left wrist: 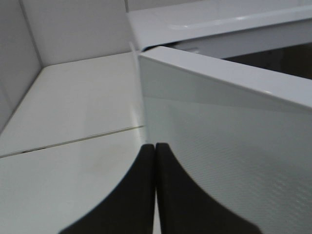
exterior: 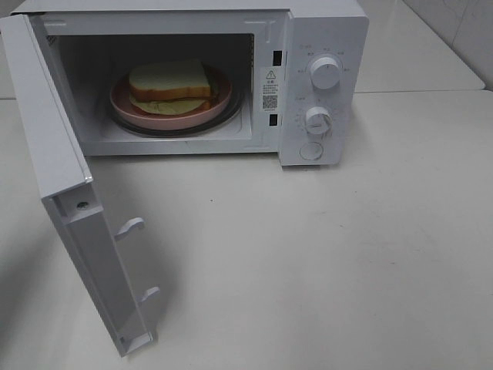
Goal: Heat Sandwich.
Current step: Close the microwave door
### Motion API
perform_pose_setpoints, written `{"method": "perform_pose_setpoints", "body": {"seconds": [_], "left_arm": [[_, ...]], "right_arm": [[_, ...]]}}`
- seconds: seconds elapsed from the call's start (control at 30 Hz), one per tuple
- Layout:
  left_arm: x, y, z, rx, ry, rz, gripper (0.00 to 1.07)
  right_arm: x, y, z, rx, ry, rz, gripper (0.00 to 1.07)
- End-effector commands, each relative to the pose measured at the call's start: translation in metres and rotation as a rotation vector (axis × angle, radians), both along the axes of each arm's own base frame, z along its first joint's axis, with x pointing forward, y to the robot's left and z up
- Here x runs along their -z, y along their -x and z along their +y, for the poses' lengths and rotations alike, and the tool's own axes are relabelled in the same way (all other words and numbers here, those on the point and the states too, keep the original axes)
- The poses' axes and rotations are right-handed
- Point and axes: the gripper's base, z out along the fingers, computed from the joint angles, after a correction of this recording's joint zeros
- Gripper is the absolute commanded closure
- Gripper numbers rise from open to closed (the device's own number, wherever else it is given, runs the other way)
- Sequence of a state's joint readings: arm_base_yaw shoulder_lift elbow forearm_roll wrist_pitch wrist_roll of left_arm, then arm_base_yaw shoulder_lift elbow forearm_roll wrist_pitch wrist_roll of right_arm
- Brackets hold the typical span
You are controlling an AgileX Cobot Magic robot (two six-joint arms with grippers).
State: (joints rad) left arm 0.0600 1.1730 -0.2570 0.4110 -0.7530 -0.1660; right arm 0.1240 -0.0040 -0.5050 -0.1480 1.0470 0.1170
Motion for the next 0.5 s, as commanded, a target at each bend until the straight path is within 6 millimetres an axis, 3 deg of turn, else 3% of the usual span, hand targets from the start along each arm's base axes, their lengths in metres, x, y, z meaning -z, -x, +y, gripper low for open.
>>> {"method": "perform_pose_setpoints", "body": {"seconds": [0.03,0.23,0.5], "left_arm": [[0.007,-0.006,-0.008,0.095,0.019,-0.026,1.06],[0.016,-0.017,-0.014,0.135,0.060,-0.019,1.06],[0.030,-0.032,-0.044,0.191,0.104,0.050,1.06]], "right_arm": [[0.000,0.004,0.000,-0.001,0.003,-0.032,0.31],[0.000,0.004,0.000,-0.001,0.003,-0.032,0.31],[0.000,0.004,0.000,-0.001,0.003,-0.032,0.31]]}}
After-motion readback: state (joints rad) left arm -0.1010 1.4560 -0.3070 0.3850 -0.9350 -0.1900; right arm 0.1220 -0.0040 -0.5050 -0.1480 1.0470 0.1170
